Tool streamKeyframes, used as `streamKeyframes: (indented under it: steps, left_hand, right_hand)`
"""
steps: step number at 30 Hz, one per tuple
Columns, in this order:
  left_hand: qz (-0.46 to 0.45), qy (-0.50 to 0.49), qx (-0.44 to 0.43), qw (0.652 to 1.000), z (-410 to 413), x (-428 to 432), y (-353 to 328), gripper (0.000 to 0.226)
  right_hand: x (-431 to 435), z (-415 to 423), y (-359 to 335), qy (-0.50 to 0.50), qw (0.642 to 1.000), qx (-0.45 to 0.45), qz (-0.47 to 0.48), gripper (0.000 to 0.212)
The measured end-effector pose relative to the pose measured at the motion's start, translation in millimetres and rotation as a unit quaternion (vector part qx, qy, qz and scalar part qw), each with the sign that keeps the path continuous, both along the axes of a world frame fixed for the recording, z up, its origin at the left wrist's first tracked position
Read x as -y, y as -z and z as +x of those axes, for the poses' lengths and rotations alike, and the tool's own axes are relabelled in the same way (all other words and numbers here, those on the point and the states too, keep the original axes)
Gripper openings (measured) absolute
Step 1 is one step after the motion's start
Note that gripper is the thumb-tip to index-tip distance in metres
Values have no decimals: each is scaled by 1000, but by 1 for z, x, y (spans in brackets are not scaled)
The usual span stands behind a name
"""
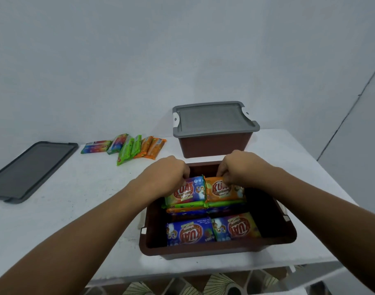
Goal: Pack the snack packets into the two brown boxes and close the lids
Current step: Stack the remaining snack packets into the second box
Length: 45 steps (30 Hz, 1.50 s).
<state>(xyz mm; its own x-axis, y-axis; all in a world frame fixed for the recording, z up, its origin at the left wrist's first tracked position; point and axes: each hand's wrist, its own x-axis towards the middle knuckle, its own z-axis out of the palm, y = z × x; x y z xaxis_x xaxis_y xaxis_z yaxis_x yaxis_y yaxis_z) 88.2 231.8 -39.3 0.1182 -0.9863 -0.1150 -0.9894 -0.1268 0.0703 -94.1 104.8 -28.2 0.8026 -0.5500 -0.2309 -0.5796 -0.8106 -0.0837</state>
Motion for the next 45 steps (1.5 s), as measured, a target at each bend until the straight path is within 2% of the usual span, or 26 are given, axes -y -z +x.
streamKeyframes:
  steps: [3,5,8,10,15,18,20,22,25,28,37,40,45]
  left_hand:
    - [-32,-7,-1,999,1,-3,1,18]
    - [-7,4,-17,1000,3,-5,0,21]
    - [89,45,12,995,0,-8,0,48]
    - [96,75,48,991,-3,-9,4,59]
    - [34,113,46,992,-2,-8,12,46]
    - [39,109,16,993,1,-11,16,43]
    - [11,105,-37,994,7,-12,15,29]
    - [-44,96,-92,990,17,-12,12,11]
    - [-111,80,-125,983,35,-13,5,11]
    - [-132,61,-133,980,57,-18,0,17]
    - [-191,-4,-169,967,149,-46,0,10]
    - [-194,-17,-166,967,181,-55,0,15]
    - [-195,-47,-153,968,240,-63,3,16]
  right_hand:
    - [-6,0,-1,-23,997,-1,-72,30]
    - [-8,1,-2,-28,998,-3,-50,32]
    - [-14,6,6,-54,996,-77,-10,52]
    - [-18,7,15,-80,992,-92,-22,62]
    - [-17,7,20,-101,993,-34,-43,52]
    - [-13,9,17,-66,997,-16,27,35]
    - [-12,13,10,-44,995,47,74,16]
    - [-13,20,3,-34,988,113,96,8]
    - [-16,36,-6,-35,980,169,103,7]
    - [-24,60,-12,-30,974,200,100,7]
    - [-53,161,-13,-24,970,229,74,12]
    - [-59,201,-11,-24,972,223,69,12]
    - [-63,266,-3,9,978,201,62,32]
